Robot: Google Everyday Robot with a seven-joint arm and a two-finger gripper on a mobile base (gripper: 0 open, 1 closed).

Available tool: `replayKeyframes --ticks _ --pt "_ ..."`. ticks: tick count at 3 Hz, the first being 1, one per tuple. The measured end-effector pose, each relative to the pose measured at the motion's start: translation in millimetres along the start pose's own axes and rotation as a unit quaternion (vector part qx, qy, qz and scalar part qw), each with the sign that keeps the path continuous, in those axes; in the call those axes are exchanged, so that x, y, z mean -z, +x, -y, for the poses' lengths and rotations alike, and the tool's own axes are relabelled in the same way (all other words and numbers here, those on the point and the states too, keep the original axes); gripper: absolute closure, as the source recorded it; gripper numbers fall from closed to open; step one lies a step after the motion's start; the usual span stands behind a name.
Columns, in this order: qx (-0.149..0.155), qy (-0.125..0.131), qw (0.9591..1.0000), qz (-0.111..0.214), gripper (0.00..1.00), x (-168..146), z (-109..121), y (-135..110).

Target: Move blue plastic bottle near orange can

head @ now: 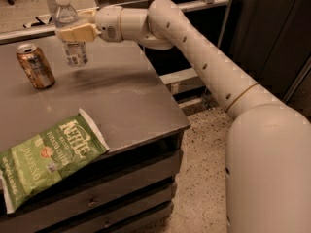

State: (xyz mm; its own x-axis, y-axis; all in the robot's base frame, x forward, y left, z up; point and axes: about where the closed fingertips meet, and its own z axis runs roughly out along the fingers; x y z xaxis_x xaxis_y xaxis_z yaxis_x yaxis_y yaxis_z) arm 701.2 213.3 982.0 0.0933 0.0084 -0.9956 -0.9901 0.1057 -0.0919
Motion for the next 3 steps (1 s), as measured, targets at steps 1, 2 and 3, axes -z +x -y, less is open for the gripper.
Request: replayKeyframes --ticks 1,2,3 --pt "-0.016 -0.022 0.9996 0.008 1.00 -17 -14 4" --pt "-0.029 -0.035 0.9989 0.005 1.00 -24 -24 11" --pt "-0.042 -0.041 0.9982 -0.011 0.82 -28 -30 26"
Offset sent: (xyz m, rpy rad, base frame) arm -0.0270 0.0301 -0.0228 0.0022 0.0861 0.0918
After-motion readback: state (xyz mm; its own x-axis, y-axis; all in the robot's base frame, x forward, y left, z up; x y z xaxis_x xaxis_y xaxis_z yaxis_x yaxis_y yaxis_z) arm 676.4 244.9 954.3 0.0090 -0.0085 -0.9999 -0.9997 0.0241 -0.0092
